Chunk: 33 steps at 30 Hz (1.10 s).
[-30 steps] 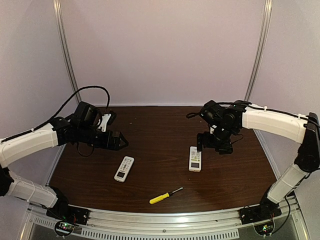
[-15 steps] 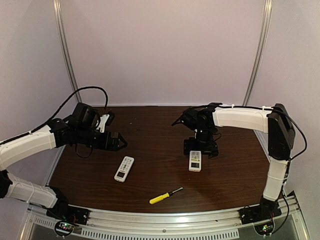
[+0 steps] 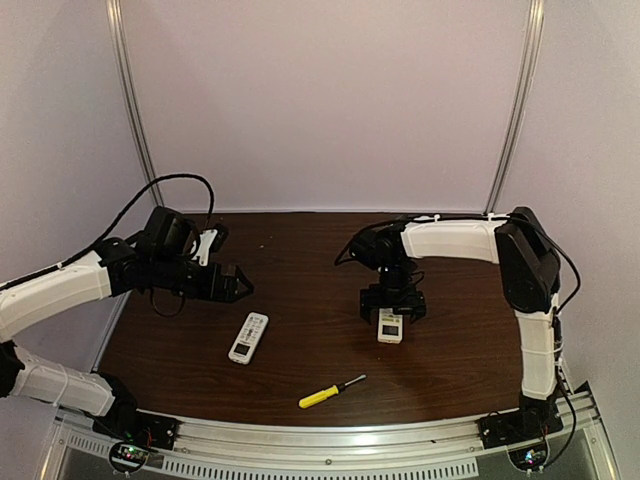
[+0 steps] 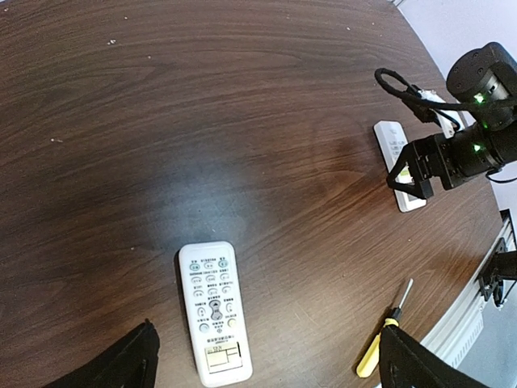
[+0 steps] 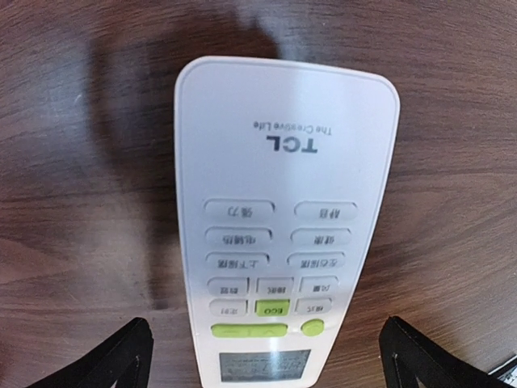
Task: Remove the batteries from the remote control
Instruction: Pick up the remote control from the center of the board.
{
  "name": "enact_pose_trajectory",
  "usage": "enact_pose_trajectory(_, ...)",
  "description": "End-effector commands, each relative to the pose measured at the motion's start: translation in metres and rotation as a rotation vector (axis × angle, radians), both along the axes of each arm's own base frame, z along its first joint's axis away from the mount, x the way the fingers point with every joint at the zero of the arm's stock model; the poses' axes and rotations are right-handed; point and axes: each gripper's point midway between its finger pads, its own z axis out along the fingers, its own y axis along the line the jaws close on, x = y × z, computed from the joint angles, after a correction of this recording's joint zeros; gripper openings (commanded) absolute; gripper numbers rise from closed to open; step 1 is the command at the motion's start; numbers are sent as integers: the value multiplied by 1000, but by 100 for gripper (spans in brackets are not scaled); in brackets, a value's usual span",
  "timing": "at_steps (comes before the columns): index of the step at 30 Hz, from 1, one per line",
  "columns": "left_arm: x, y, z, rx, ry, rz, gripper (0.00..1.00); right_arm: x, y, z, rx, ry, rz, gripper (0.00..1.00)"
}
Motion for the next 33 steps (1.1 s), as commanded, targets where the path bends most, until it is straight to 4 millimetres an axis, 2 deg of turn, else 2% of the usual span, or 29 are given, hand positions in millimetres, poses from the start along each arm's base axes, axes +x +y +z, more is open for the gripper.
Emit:
enact_pose_trajectory(1, -2, 2, -4, 4, 4, 11, 97, 16, -7, -7, -4, -2, -10, 99)
enact_pose_trajectory(6, -1, 0, -8, 11, 15, 6, 97, 22, -9, -21, 10, 17, -21, 97)
enact_pose_trajectory(11, 2, -3, -9, 11, 22, 4, 97, 27, -13, -26, 19, 22, -31, 90)
enact_pose_trajectory(20, 10, -9, -12, 23, 26, -6, 97, 25, -16, -24, 28, 19, -24, 61)
enact_pose_trajectory(25, 11, -11, -13, 23, 25, -14, 97, 27, -15, -13, 42, -10, -21, 40)
enact_pose_trajectory(33, 11, -14, -13, 14, 28, -28, 96, 36, -10, 21, 97, -89, -45, 39)
